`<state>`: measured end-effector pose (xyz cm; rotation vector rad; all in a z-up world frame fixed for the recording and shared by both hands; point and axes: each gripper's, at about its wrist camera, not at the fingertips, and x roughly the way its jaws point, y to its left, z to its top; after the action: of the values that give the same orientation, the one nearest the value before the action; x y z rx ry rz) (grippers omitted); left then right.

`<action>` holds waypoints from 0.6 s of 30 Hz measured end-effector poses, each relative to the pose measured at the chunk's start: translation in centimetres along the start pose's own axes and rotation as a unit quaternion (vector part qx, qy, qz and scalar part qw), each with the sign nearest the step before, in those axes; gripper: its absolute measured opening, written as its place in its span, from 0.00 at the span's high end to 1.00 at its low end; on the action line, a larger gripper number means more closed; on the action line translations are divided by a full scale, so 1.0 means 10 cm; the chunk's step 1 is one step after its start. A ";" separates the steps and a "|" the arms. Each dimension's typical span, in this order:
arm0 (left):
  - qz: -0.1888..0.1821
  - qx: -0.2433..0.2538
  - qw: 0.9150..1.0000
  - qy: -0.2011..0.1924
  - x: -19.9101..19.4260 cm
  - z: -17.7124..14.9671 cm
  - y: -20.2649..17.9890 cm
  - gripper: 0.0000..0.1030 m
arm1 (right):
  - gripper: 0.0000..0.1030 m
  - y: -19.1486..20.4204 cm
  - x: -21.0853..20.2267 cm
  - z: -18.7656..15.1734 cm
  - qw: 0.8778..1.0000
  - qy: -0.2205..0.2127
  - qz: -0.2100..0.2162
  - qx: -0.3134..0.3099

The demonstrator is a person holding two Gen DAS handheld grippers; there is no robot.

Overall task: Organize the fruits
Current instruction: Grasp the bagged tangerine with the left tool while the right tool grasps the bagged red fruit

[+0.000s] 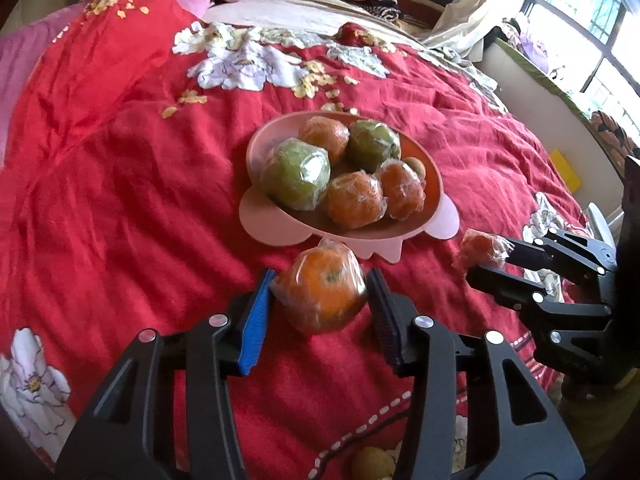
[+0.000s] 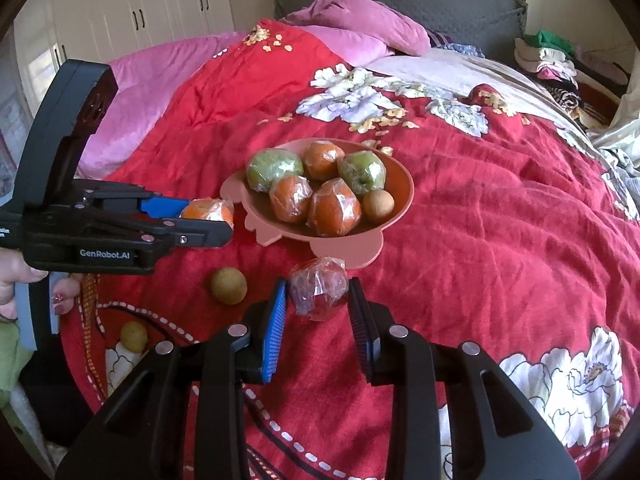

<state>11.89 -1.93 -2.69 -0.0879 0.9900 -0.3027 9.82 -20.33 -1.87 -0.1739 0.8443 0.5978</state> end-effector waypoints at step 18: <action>0.006 0.006 1.000 -0.019 -0.22 0.07 -0.01 0.66 | 0.72 -0.03 -0.12 0.05 1.000 -0.020 0.003 0.006</action>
<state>11.29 -1.46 -0.49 -0.0767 0.9510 -0.2942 9.67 -20.91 -0.64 -0.1483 0.8101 0.6005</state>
